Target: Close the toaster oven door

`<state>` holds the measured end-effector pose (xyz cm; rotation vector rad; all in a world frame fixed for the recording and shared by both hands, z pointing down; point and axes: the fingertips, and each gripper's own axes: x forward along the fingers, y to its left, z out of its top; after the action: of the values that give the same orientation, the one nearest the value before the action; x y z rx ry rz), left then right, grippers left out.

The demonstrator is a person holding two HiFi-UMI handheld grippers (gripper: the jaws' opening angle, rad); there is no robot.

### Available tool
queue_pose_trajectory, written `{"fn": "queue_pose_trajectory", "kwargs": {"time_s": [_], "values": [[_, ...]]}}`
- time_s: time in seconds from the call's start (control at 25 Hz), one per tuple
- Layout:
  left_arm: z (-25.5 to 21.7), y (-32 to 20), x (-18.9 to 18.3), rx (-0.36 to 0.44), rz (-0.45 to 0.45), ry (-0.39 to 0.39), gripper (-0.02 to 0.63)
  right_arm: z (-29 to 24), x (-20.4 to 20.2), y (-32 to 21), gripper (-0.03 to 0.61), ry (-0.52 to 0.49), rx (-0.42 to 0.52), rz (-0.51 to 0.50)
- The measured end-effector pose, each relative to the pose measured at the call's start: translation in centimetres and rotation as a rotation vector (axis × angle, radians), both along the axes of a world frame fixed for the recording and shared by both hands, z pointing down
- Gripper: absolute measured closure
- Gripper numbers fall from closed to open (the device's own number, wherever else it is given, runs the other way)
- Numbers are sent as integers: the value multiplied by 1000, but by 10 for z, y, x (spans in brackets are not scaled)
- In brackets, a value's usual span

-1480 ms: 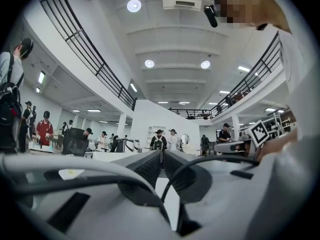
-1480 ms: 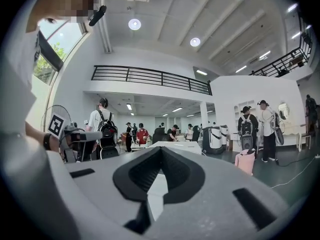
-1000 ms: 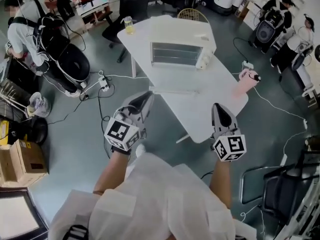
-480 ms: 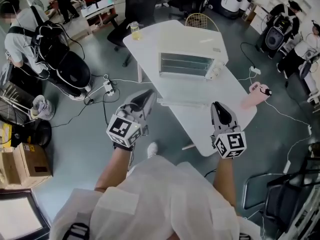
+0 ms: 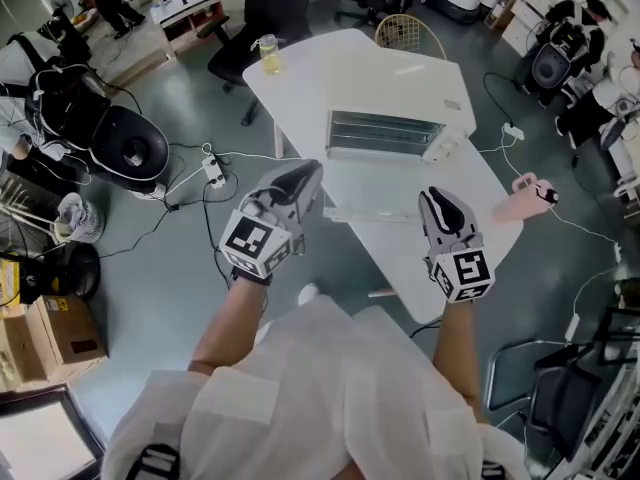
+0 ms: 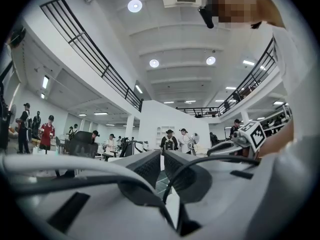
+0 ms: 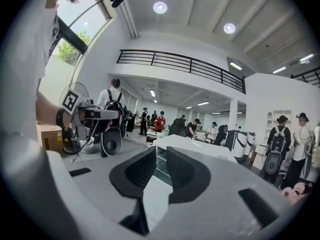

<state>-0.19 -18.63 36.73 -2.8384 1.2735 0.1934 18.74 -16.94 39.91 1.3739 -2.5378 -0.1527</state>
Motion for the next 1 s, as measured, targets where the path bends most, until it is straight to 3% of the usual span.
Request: {"fn": "queue_pose_trajectory", "kwargs": {"time_s": [0.28, 0.52, 0.8, 1.0], "values": [[20, -29, -12, 4, 24, -9, 591, 35, -34, -26, 493, 265, -1, -66], [37, -40, -11, -10, 28, 12, 591, 81, -47, -35, 485, 594, -5, -128], [44, -40, -10, -28, -21, 67, 591, 128, -47, -28, 468, 841, -7, -212], [52, -42, -1, -3, -57, 54, 591, 161, -39, -28, 463, 907, -22, -235]]}}
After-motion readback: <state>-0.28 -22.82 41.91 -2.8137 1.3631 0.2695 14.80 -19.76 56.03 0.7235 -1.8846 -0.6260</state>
